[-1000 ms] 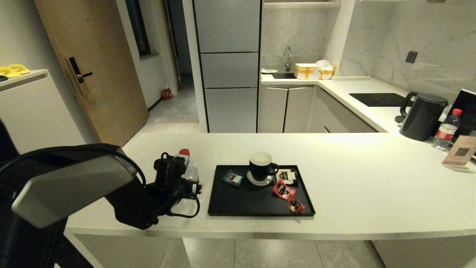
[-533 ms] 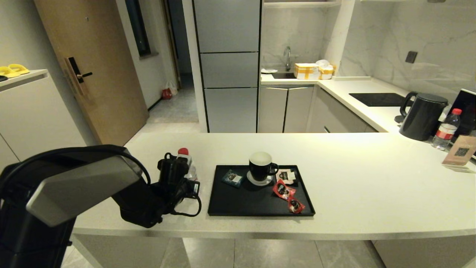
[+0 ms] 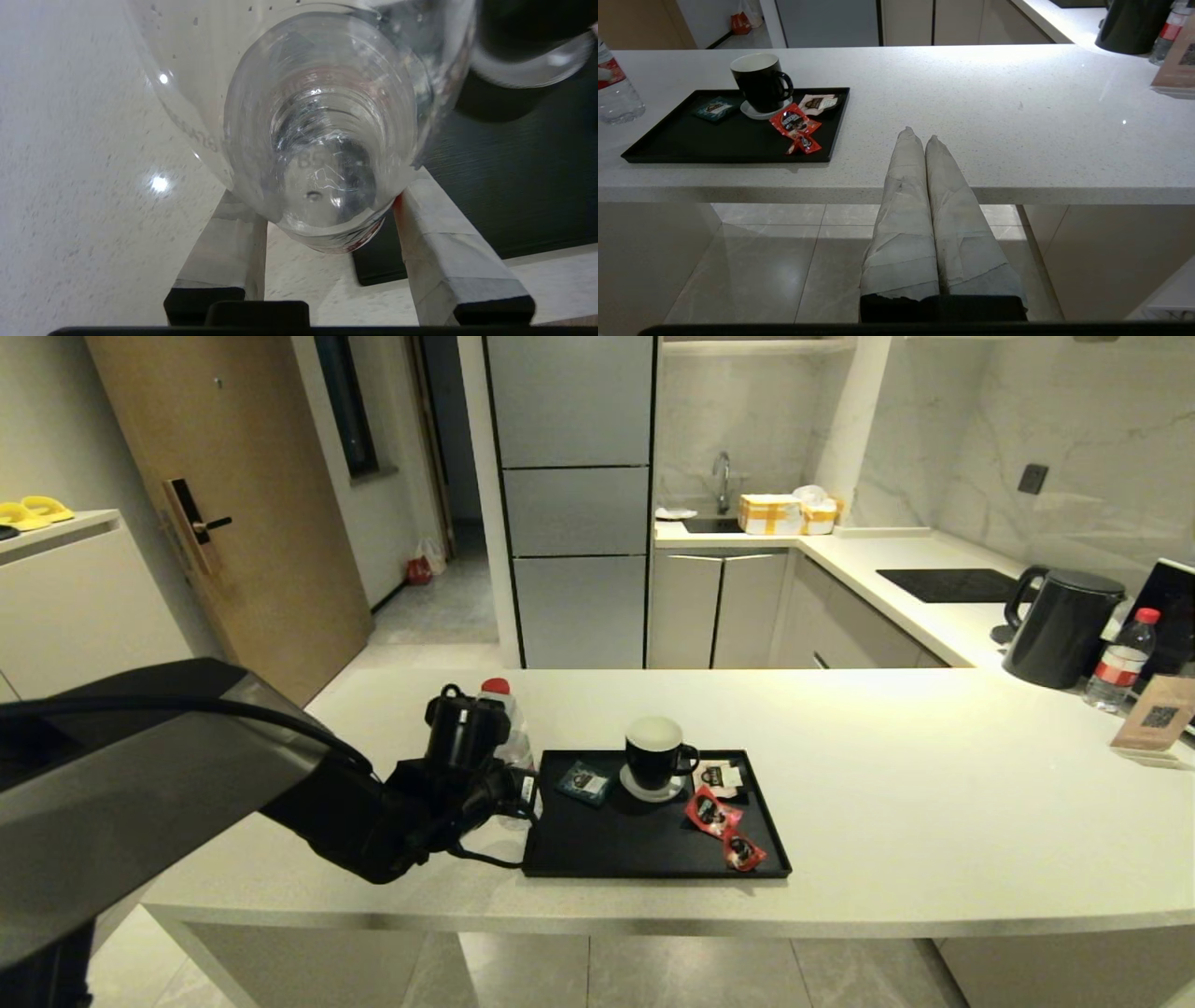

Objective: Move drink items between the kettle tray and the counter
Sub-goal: Return the bottled water to its original position

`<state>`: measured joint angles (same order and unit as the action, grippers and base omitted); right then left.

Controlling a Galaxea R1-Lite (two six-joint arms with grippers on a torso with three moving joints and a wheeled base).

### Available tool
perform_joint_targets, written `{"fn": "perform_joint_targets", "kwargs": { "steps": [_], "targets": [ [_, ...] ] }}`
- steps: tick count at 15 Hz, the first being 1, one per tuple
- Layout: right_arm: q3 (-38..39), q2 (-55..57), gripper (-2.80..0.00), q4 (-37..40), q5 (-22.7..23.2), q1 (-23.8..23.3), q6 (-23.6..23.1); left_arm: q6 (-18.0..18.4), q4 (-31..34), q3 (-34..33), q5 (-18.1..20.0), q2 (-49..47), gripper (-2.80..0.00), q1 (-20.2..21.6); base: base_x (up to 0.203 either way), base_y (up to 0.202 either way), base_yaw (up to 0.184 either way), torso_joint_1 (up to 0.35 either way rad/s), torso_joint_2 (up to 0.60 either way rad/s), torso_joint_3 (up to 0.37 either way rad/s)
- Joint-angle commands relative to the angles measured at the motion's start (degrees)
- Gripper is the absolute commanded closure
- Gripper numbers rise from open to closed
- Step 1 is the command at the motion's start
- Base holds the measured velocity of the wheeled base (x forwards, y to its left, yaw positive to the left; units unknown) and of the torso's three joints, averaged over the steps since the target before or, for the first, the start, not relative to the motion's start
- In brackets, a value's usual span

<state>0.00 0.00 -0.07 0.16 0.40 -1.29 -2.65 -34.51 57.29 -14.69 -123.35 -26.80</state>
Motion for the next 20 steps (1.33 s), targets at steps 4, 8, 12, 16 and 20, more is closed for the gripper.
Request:
{"fn": "perform_joint_targets", "kwargs": {
  "steps": [4,8,12,16,20],
  "targets": [
    [0.0,0.0,0.00,0.0,0.0,0.0,0.0,-0.1,-0.4,0.6,-0.1,-0.8,0.00,-2.5,0.000,0.000,0.000,0.000,0.00,0.000],
    [0.0,0.1,0.00,0.0,0.0,0.0,-0.1,-0.1,-1.0,3.7,-1.1,-9.0,0.00,-4.8,0.000,0.000,0.000,0.000,0.00,0.000],
    [0.0,0.1,0.00,0.0,0.0,0.0,0.0,0.1,-1.6,5.2,-2.1,-11.5,0.00,-5.2,0.000,0.000,0.000,0.000,0.00,0.000],
    [0.0,0.0,0.00,0.0,0.0,0.0,0.0,0.1,-1.5,5.5,-2.2,-11.6,-2.80,-5.5,0.000,0.000,0.000,0.000,0.00,0.000],
    [0.0,0.1,0.00,0.0,0.0,0.0,0.0,0.0,-1.6,5.1,-2.2,-10.8,-2.80,-5.5,0.000,0.000,0.000,0.000,0.00,0.000]
  ]
}}
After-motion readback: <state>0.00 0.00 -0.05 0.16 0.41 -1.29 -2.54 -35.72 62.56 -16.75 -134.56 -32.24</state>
